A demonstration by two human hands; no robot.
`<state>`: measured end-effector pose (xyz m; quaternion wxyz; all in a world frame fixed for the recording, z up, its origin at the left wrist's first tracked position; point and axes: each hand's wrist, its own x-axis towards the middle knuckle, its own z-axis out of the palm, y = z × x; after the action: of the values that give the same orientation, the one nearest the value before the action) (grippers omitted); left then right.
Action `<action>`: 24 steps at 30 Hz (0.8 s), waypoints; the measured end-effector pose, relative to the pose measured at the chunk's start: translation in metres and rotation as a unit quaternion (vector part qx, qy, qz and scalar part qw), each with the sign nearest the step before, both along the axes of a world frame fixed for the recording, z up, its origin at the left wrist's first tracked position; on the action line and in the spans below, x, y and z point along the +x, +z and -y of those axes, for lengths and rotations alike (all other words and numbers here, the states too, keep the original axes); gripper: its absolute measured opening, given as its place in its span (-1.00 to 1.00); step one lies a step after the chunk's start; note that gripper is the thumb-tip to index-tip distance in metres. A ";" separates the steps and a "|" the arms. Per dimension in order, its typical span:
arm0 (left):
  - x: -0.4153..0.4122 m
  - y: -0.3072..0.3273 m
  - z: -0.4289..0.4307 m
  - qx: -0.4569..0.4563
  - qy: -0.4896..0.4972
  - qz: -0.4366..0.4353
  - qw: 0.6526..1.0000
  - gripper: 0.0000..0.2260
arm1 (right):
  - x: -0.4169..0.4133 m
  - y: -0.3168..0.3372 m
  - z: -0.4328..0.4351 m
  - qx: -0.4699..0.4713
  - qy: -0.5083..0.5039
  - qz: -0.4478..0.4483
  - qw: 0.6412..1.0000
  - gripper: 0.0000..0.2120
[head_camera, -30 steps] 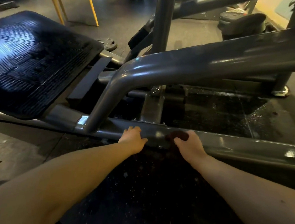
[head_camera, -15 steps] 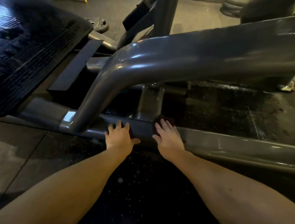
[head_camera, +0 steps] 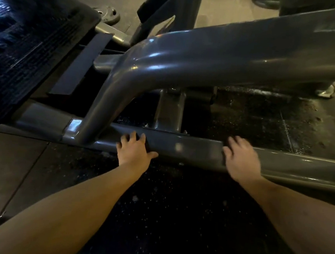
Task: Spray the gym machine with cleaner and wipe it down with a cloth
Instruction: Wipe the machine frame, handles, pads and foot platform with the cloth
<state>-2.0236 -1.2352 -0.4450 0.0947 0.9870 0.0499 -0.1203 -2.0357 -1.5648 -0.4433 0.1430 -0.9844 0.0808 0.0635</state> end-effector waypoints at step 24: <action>-0.010 0.008 0.113 -0.075 -0.163 0.028 0.983 -0.47 | -0.064 -0.008 0.051 0.004 -0.222 -0.028 0.975 -0.43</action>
<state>-2.0332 -1.3478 -0.4375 0.1490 0.9749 -0.1237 -0.1101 -2.1000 -1.6155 -0.4509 0.1556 -0.9391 0.3011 0.0578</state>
